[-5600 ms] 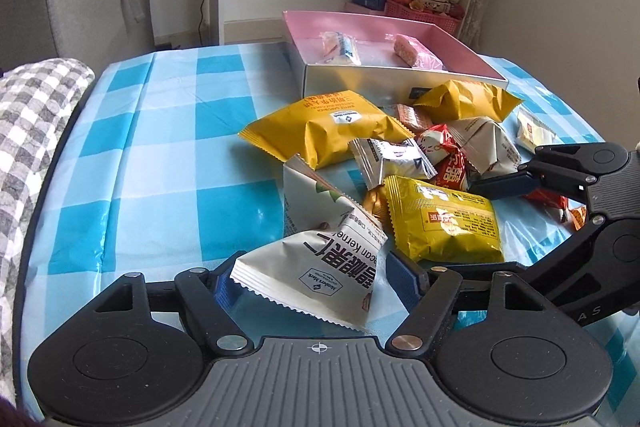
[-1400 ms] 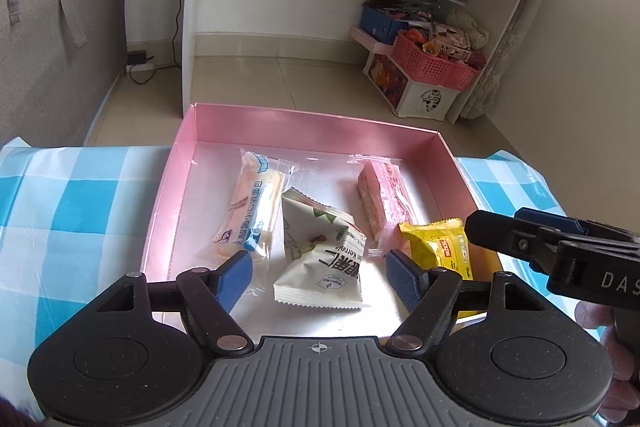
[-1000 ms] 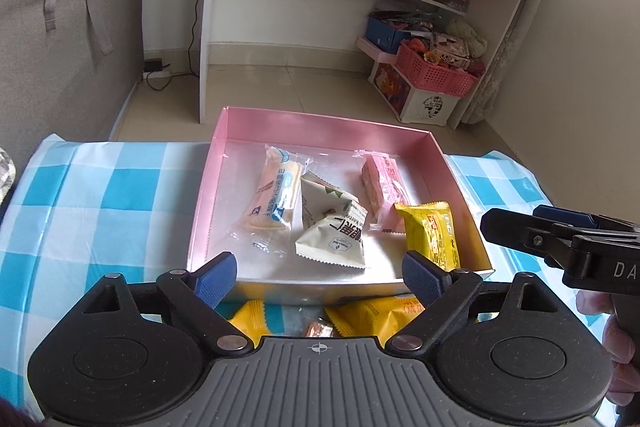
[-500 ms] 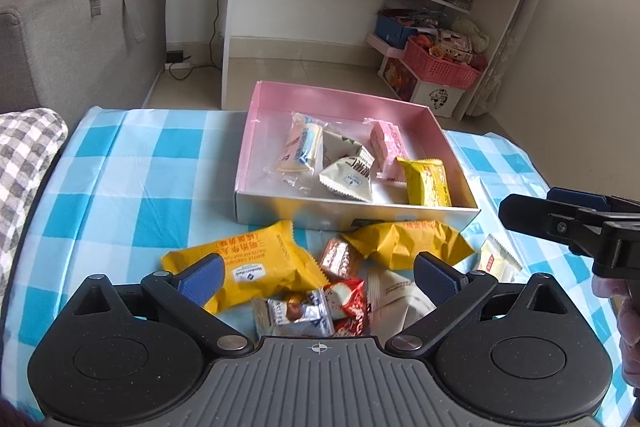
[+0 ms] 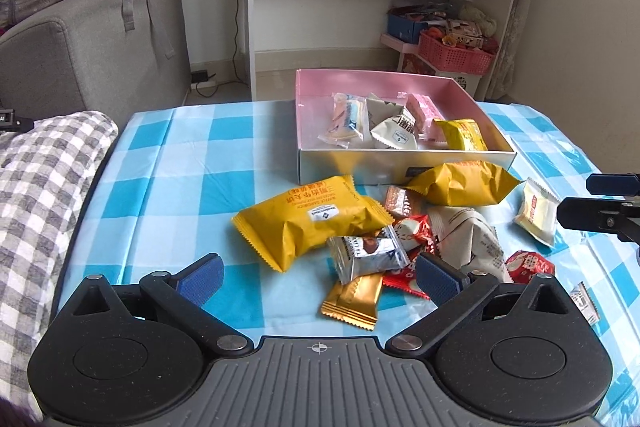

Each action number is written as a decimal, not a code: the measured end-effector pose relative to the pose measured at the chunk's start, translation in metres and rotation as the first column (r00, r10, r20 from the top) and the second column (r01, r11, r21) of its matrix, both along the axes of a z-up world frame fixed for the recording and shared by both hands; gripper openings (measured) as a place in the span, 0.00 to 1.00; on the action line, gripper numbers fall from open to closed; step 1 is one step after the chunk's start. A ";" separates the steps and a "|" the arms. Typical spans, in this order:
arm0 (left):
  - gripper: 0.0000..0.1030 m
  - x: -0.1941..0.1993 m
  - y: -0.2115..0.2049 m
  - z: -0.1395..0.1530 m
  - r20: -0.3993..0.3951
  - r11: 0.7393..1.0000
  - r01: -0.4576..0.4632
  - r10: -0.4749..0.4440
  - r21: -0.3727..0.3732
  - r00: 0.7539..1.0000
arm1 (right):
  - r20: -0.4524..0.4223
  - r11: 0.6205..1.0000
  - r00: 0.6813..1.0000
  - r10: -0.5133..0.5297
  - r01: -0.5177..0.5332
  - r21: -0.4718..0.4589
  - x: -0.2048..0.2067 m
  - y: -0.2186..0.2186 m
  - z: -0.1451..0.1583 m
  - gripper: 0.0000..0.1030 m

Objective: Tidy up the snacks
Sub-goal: 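Withdraw both tools from the box back over the snack pile, then grasp the gold bar with left gripper while right gripper grasps the orange bar, then lift both bars and carry them toward the pink box, then lower both bars into the pink box and open both grippers, then withdraw both tools from the box back over the snack pile, then grasp the silver truffle pack with left gripper while right gripper grasps the red-white pack, then carry both packs over the pink box and lower them inside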

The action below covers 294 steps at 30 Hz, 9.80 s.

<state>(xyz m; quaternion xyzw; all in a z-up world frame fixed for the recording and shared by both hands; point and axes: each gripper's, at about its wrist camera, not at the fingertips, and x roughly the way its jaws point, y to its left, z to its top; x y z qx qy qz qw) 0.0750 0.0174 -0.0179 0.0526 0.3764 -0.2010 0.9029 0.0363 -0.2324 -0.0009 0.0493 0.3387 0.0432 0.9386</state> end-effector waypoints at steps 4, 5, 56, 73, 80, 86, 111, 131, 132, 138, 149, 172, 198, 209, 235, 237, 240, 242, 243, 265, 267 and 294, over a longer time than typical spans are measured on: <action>0.99 -0.007 0.003 -0.016 -0.010 1.000 0.023 -0.023 0.007 1.000 | -0.004 0.998 0.999 0.039 -0.039 -0.039 -0.011 0.002 -0.008 1.00; 0.99 -0.009 0.003 -0.019 -0.011 1.000 0.028 -0.028 0.010 1.000 | -0.006 0.998 0.999 0.047 -0.048 -0.048 -0.014 0.002 -0.011 1.00; 0.23 -0.022 -0.039 -0.051 -0.072 0.981 0.184 -0.180 0.065 0.981 | -0.115 0.974 0.982 0.150 -0.167 -0.156 -0.058 -0.011 -0.066 0.49; 0.23 -0.034 0.001 -0.023 -0.263 0.949 0.077 -0.162 -0.305 0.951 | -0.055 0.979 0.987 0.153 -0.159 -0.130 -0.062 0.001 -0.041 0.46; 0.23 -0.038 -0.003 -0.037 -0.356 0.937 0.062 -0.192 -0.345 0.915 | -0.048 0.976 0.986 0.158 -0.164 -0.145 -0.061 0.008 -0.038 0.46; 0.23 -0.041 -0.007 -0.025 -0.311 0.934 0.096 -0.210 -0.343 0.927 | -0.032 0.978 0.986 0.161 -0.163 -0.132 -0.057 0.011 -0.032 0.46; 0.23 0.040 -0.023 0.018 -0.143 0.948 0.036 -0.085 -0.315 0.986 | 0.053 0.991 0.995 0.084 -0.077 -0.111 0.024 0.011 0.001 0.46; 0.23 0.166 -0.085 -0.009 -0.014 0.998 0.032 -0.033 -0.045 0.999 | 0.012 0.998 1.000 -0.026 0.026 -0.064 0.146 -0.012 -0.010 0.46; 0.23 0.170 -0.087 -0.011 -0.014 0.999 0.033 -0.034 -0.038 0.999 | 0.011 0.998 1.000 -0.025 0.026 -0.063 0.152 -0.012 -0.011 0.46; 0.23 0.189 -0.101 -0.023 0.005 0.999 0.043 -0.043 0.008 0.999 | -0.003 0.997 1.000 -0.022 0.021 -0.069 0.181 -0.011 -0.016 0.46; 0.26 0.201 -0.102 -0.030 0.020 0.999 0.046 -0.046 -0.015 0.999 | -0.021 0.997 0.999 -0.042 0.040 -0.061 0.202 -0.011 -0.025 0.48; 0.91 0.124 -0.076 0.014 0.075 0.995 0.093 -0.090 -0.030 0.993 | 0.037 0.994 0.996 -0.075 0.078 -0.080 0.134 -0.019 0.012 0.95; 0.99 -0.005 0.003 0.011 0.028 0.997 0.071 -0.071 -0.026 0.997 | 0.060 0.994 0.998 0.033 -0.027 -0.106 0.013 0.031 0.009 1.00; 0.99 -0.018 0.013 -0.034 -0.020 0.987 0.160 -0.160 -0.015 0.987 | 0.021 0.988 0.998 0.057 -0.054 -0.143 -0.012 0.016 -0.019 1.00; 0.96 -0.026 -0.015 -0.066 -0.010 0.956 0.286 -0.286 0.070 0.958 | -0.119 0.961 0.981 0.152 -0.175 -0.213 -0.025 0.019 -0.082 0.98; 0.91 -0.026 -0.016 -0.064 -0.010 0.957 0.282 -0.282 0.071 0.959 | -0.114 0.962 0.983 0.145 -0.167 -0.216 -0.022 0.019 -0.082 0.94; 0.77 -0.024 -0.018 -0.061 -0.011 0.957 0.282 -0.282 0.067 0.959 | -0.113 0.964 0.985 0.133 -0.155 -0.214 -0.020 0.018 -0.080 0.89; 0.70 -0.024 -0.019 -0.060 -0.014 0.956 0.285 -0.284 0.069 0.959 | -0.114 0.965 0.985 0.129 -0.151 -0.216 -0.019 0.018 -0.079 0.84; 0.69 -0.024 -0.021 -0.059 -0.019 0.956 0.283 -0.283 0.072 0.959 | -0.115 0.964 0.985 0.130 -0.152 -0.217 -0.019 0.018 -0.078 0.82; 0.17 -0.030 -0.026 -0.032 -0.126 0.965 0.260 -0.254 0.028 0.959 | -0.154 0.958 0.981 0.116 -0.151 -0.244 -0.011 0.029 -0.053 0.31; 0.17 -0.029 -0.026 -0.030 -0.128 0.967 0.254 -0.249 0.020 0.960 | -0.158 0.961 0.981 0.110 -0.146 -0.234 -0.009 0.029 -0.050 0.28; 0.17 -0.013 -0.025 0.015 -0.038 0.987 0.154 -0.156 -0.046 0.987 | -0.089 0.982 0.990 0.106 -0.118 -0.145 -0.008 0.018 -0.007 0.22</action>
